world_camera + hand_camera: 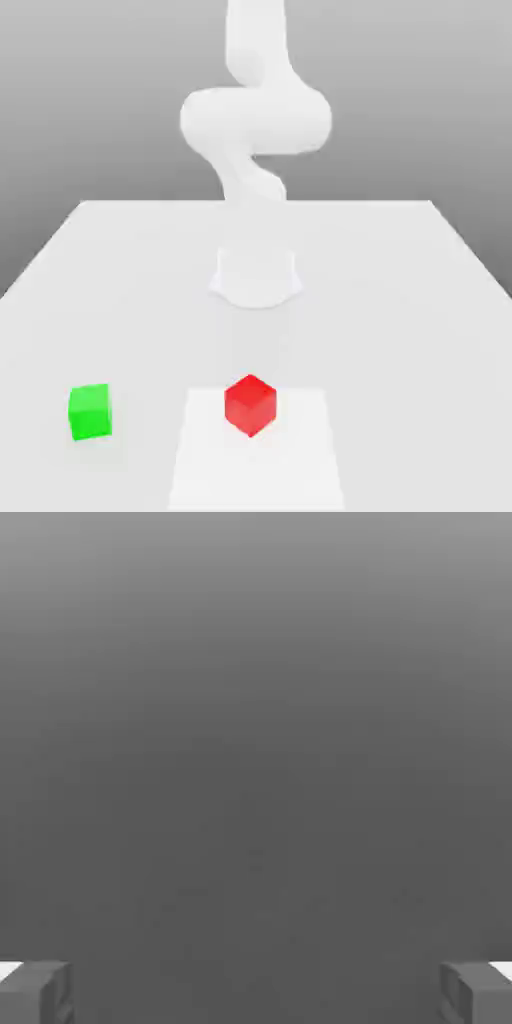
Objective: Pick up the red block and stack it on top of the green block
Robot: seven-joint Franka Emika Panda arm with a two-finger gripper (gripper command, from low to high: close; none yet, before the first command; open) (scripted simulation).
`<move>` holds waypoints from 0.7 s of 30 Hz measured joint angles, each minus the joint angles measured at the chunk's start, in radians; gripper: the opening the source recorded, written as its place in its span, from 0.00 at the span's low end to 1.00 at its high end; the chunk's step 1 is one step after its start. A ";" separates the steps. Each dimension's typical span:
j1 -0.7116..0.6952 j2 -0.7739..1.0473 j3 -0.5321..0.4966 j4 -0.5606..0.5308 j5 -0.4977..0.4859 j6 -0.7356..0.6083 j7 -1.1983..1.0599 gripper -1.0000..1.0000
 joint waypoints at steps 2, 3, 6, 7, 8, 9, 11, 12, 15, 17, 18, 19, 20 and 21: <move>0.034 0.070 -0.040 -0.053 0.009 0.047 -0.085 0.50; 0.049 0.105 -0.058 -0.078 0.014 0.070 -0.126 0.50; 0.095 0.207 -0.107 -0.154 0.024 0.137 -0.247 0.50; 0.109 0.242 -0.121 -0.179 0.028 0.160 -0.288 0.50; 0.121 0.277 -0.133 -0.204 0.032 0.182 -0.329 0.50; 0.134 0.312 -0.146 -0.230 0.034 0.205 -0.369 0.50; 0.157 0.384 -0.168 -0.282 0.037 0.252 -0.451 0.50; 0.167 0.421 -0.177 -0.309 0.037 0.276 -0.492 0.50; 0.186 0.543 -0.196 -0.395 0.022 0.357 -0.615 0.50; 0.185 0.636 -0.201 -0.459 -0.018 0.422 -0.689 0.50; 0.185 0.671 -0.202 -0.473 -0.023 0.448 -0.711 0.50; 0.187 0.699 -0.201 -0.477 -0.018 0.470 -0.729 0.50; 0.188 0.724 -0.198 -0.477 -0.007 0.490 -0.744 0.50; 0.189 0.748 -0.195 -0.475 0.009 0.510 -0.759 0.50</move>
